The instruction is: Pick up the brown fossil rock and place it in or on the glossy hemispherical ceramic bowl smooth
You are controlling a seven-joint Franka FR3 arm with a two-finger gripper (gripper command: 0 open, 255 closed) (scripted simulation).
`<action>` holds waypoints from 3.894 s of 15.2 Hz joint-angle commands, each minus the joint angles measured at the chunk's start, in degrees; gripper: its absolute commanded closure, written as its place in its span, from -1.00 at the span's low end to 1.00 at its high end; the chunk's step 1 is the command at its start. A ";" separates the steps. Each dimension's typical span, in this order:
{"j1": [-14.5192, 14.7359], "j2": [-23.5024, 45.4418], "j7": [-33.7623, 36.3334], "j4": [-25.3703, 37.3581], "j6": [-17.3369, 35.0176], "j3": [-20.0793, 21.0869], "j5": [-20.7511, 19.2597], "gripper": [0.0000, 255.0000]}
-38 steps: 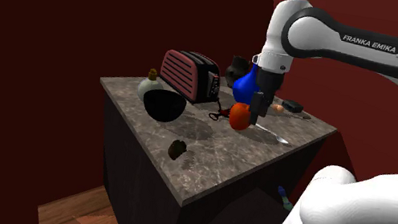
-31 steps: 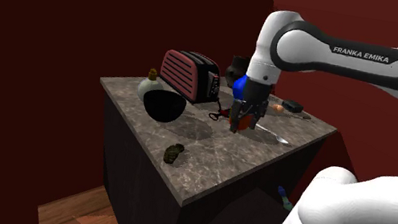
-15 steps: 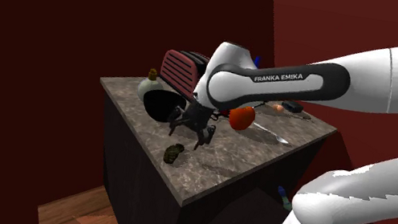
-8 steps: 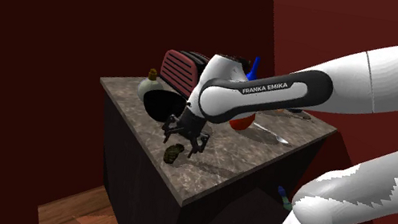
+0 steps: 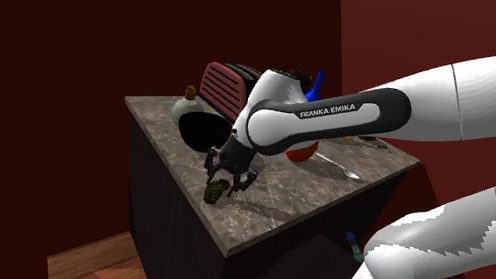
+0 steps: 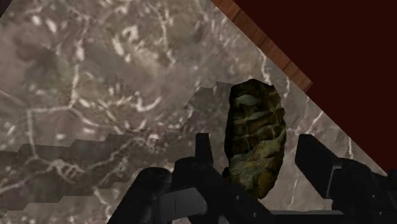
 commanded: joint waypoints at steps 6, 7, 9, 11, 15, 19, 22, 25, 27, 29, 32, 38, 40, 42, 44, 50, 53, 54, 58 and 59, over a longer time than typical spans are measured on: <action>0.00 0.00 0.00 0.00 0.00 0.00 0.00 1.00; 0.00 0.00 0.00 0.00 0.00 0.00 0.00 1.00; 0.00 0.00 0.00 0.00 0.00 0.00 0.00 1.00; -1.32 4.57 -2.67 5.34 -5.58 -1.81 -2.03 -1.00; -2.80 12.54 -5.37 12.68 -11.71 -2.96 -4.96 -1.00; -2.57 14.32 -5.19 11.09 -8.30 -2.03 -4.90 -1.00; -2.48 15.09 -5.09 10.52 -6.93 -1.67 -4.91 -1.00; -2.48 15.09 -5.09 10.52 -6.93 -1.67 -4.91 -1.00; -2.48 15.09 -5.09 10.52 -6.93 -1.67 -4.91 -1.00; -2.49 15.09 -5.09 10.53 -6.95 -1.67 -4.91 1.00; -2.47 15.04 -5.07 10.51 -6.96 -1.66 -4.89 1.00; -2.48 15.09 -5.09 10.52 -6.93 -1.67 -4.91 1.00; -2.49 14.15 -4.95 11.34 -8.64 -1.97 -4.89 1.00; -2.52 13.31 -4.78 12.22 -10.32 -2.26 -4.91 1.00; -2.55 12.52 -4.60 13.13 -11.98 -2.55 -4.95 1.00; -2.66 10.55 -3.97 16.15 -16.88 -3.42 -5.18 1.00; -2.74 9.77 -3.62 17.81 -19.27 -3.84 -5.36 1.00; -2.77 9.54 -3.50 18.39 -20.06 -3.98 -5.42 1.00; -2.89 8.78 -2.99 20.80 -23.18 -4.51 -5.70 1.00; -2.92 8.63 -2.85 21.44 -23.95 -4.63 -5.77 1.00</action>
